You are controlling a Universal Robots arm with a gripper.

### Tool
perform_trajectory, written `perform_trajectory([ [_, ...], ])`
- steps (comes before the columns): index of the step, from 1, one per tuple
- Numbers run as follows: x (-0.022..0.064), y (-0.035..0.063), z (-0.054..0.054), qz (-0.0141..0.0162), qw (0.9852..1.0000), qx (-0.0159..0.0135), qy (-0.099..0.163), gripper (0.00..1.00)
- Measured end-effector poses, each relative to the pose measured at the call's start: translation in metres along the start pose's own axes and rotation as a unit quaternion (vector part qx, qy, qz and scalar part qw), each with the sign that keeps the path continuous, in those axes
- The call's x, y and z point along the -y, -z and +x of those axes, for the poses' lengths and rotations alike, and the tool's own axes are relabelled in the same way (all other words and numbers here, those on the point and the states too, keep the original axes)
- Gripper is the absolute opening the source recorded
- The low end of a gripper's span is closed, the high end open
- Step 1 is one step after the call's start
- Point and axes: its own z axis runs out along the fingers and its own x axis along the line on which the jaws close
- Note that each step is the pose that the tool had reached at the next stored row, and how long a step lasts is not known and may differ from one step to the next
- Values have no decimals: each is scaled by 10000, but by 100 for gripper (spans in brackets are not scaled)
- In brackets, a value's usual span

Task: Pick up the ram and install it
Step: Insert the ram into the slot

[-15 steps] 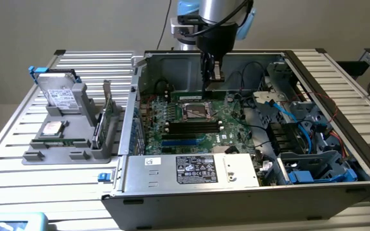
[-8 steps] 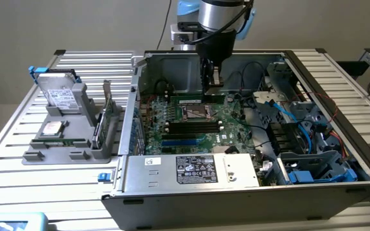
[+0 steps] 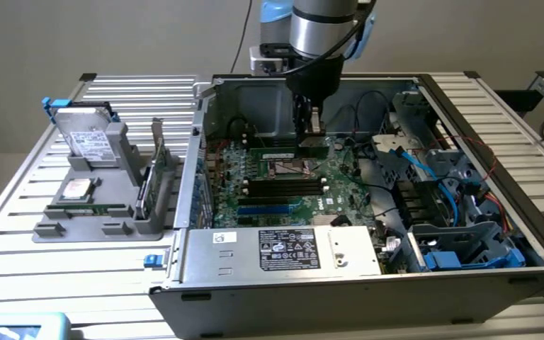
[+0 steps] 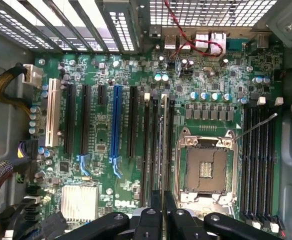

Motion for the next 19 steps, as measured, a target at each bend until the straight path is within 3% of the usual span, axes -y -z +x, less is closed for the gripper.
perform_trajectory([
  [8, -12, -131, -6, -1, 10000, 0, -27, 14],
  [19, -13, -201, 38, -4, 10000, -1, -84, 14],
])
